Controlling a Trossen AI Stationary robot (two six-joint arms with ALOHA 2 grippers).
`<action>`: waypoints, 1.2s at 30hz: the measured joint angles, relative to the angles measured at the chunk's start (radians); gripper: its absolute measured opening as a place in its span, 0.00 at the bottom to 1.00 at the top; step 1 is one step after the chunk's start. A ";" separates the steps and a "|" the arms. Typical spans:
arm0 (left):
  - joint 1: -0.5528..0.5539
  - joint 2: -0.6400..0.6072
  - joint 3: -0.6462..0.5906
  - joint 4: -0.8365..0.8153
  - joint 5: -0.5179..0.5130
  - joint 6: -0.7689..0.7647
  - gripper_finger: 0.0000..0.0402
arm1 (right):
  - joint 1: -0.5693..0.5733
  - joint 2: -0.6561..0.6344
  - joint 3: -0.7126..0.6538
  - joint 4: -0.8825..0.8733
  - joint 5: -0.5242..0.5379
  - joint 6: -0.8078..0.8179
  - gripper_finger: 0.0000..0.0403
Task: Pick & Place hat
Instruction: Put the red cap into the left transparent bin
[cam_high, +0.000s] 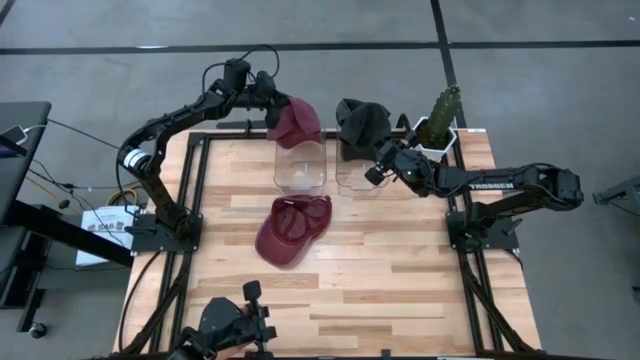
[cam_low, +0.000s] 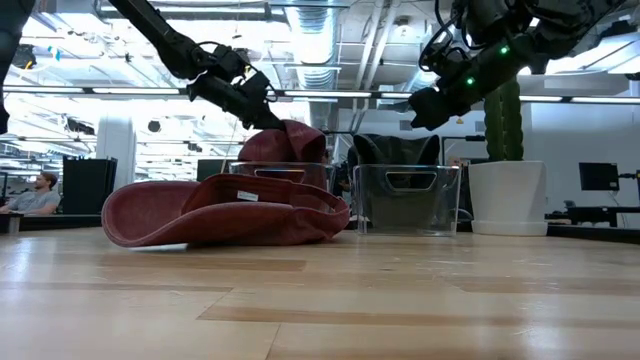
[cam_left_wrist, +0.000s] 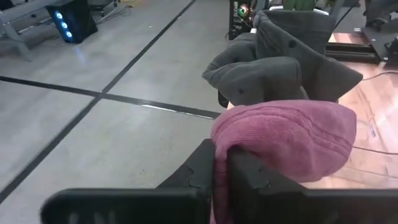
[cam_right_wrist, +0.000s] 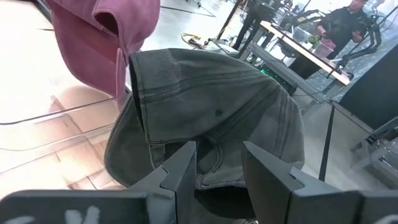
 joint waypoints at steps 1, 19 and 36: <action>-0.002 0.000 0.000 0.000 -0.002 0.003 0.10 | 0.000 0.000 0.000 0.000 -0.005 0.000 0.29; -0.032 0.000 0.000 0.109 -0.310 0.063 0.28 | 0.000 0.000 0.000 0.000 -0.053 0.026 0.29; -0.152 0.000 0.000 0.043 -0.673 0.321 0.28 | 0.002 0.000 0.000 -0.037 -0.056 0.028 0.29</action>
